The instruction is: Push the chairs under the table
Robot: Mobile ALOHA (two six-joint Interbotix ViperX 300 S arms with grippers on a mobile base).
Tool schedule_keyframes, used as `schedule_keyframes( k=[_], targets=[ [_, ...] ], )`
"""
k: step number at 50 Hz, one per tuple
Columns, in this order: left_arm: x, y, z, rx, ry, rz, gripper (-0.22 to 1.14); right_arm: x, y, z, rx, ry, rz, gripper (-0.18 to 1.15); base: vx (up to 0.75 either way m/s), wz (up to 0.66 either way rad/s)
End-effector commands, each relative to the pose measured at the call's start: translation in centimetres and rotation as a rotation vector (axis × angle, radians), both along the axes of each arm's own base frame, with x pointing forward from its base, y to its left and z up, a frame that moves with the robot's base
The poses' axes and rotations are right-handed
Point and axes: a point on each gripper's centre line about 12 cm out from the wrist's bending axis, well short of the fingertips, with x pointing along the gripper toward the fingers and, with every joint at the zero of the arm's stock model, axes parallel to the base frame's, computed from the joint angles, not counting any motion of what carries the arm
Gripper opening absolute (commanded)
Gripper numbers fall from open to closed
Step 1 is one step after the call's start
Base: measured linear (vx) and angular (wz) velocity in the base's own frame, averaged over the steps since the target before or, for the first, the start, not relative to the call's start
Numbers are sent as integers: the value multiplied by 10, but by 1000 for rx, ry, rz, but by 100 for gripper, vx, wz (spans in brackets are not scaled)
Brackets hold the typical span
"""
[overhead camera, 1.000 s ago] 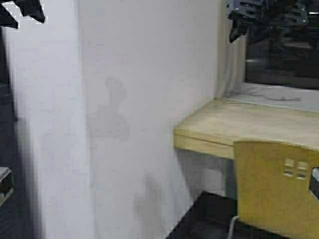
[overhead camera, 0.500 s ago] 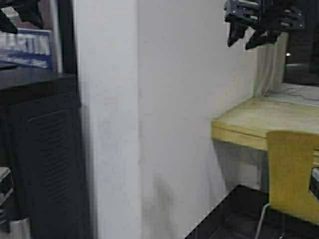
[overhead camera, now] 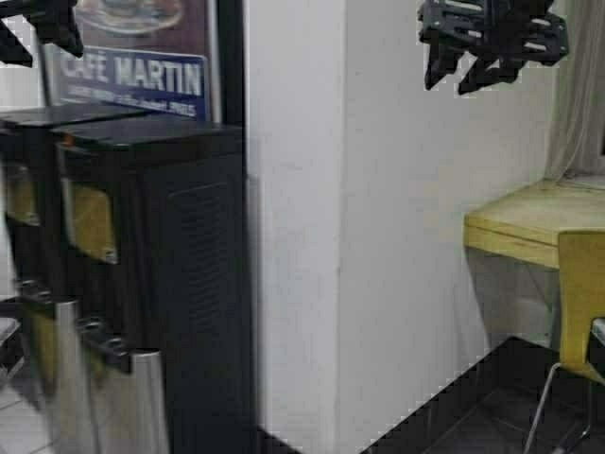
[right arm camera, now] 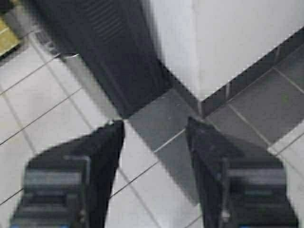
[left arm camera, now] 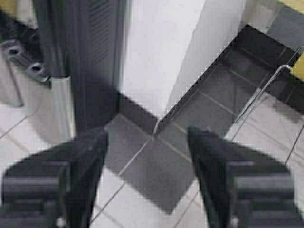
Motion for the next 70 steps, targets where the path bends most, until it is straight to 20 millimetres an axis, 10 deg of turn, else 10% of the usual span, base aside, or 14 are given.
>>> schedule_keyframes(
  k=[1,70],
  targets=[
    [3,-1,3,1,-24,-2,87,3,0,15,18,-41,-5,80,-40,17],
    [11,-3,-7,-27,21,10,87,10,2,1,16,47,-22,80,-36,-23]
  ],
)
